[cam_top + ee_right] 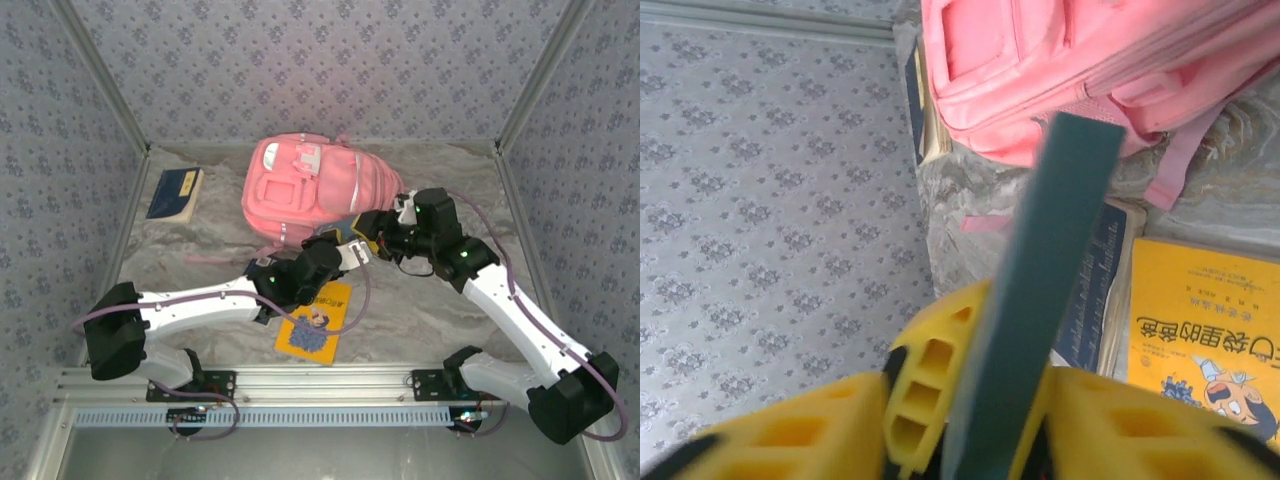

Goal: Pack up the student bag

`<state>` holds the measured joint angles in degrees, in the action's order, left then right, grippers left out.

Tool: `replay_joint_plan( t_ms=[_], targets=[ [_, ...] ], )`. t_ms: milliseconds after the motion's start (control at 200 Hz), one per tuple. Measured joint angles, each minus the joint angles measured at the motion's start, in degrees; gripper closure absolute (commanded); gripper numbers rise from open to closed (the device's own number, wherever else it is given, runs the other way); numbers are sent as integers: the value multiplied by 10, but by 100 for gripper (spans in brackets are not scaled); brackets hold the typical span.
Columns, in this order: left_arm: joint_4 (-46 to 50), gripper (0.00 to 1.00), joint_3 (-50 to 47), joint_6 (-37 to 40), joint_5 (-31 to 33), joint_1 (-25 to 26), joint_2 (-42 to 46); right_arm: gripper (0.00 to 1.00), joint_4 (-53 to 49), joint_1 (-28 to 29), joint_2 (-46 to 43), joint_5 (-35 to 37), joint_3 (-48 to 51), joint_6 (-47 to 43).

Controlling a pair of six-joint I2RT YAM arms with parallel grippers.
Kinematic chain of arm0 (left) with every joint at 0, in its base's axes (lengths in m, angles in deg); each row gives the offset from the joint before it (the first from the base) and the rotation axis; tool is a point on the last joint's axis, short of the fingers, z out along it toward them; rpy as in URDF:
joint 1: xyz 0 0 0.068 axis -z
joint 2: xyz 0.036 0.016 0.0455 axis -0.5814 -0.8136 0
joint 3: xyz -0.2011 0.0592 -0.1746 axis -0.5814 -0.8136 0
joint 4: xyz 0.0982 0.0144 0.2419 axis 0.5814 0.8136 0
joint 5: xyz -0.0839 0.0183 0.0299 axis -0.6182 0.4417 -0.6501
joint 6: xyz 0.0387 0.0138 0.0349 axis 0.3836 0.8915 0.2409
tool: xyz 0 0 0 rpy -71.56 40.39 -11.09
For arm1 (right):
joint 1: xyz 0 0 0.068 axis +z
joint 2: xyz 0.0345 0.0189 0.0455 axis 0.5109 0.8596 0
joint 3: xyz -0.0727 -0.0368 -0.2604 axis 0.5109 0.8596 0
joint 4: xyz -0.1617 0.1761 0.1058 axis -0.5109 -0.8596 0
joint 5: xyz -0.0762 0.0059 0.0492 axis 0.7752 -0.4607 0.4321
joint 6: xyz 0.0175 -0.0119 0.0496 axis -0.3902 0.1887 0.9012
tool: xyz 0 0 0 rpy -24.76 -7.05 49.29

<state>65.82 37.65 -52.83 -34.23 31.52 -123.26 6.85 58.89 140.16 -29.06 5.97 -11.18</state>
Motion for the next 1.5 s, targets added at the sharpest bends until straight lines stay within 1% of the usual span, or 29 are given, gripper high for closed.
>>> replay_joint_plan(
  t_ms=[15,80,135,215,260,295,360,410,540,680,814,924,1099,1144,1244,1289,1449,1504],
  targets=[
    [1,100,-2,-3,-1,0,0,25,-2,0,-3,4,0,-7],
    [10,100,-8,-33,-16,-4,6,20,-22,0,-30,34,-3,-24],
    [23,100,-11,-75,-39,-13,17,19,-36,-2,-56,62,-6,-40],
    [39,100,-17,-176,-102,-52,44,19,-48,-2,-98,101,-6,-65],
    [38,100,-25,-239,-146,-89,68,19,-50,-2,-120,120,-3,-76],
    [29,100,-36,-298,-181,-116,89,20,-50,-3,-139,136,2,-85],
    [-2,100,-59,-385,-219,-154,123,20,-47,-3,-160,154,18,-97],
    [-30,100,-78,-449,-245,-166,146,19,-43,-3,-174,163,37,-104],
    [-103,100,-113,-583,-301,-166,170,11,6,-3,-186,171,110,-102],
    [-178,100,-148,-706,-322,-166,173,5,108,-1,-174,147,191,-64],
    [-251,100,-190,-812,-318,-168,173,4,226,17,-150,129,236,-25],
    [-285,100,-212,-871,-308,-168,173,4,322,38,-125,123,255,3],
    [-341,100,-232,-940,-292,-169,173,8,481,80,-40,123,273,51],
    [-354,100,-235,-953,-288,-169,173,9,508,87,-19,123,274,61],
    [-374,100,-238,-973,-282,-169,173,14,559,100,14,126,275,80],
    [-384,100,-240,-980,-279,-169,173,18,582,106,24,128,276,89],
    [-396,100,-242,-997,-274,-171,173,42,665,122,57,135,277,111],
    [-399,100,-242,-1000,-274,-172,173,48,692,125,67,139,277,117]
  ],
)
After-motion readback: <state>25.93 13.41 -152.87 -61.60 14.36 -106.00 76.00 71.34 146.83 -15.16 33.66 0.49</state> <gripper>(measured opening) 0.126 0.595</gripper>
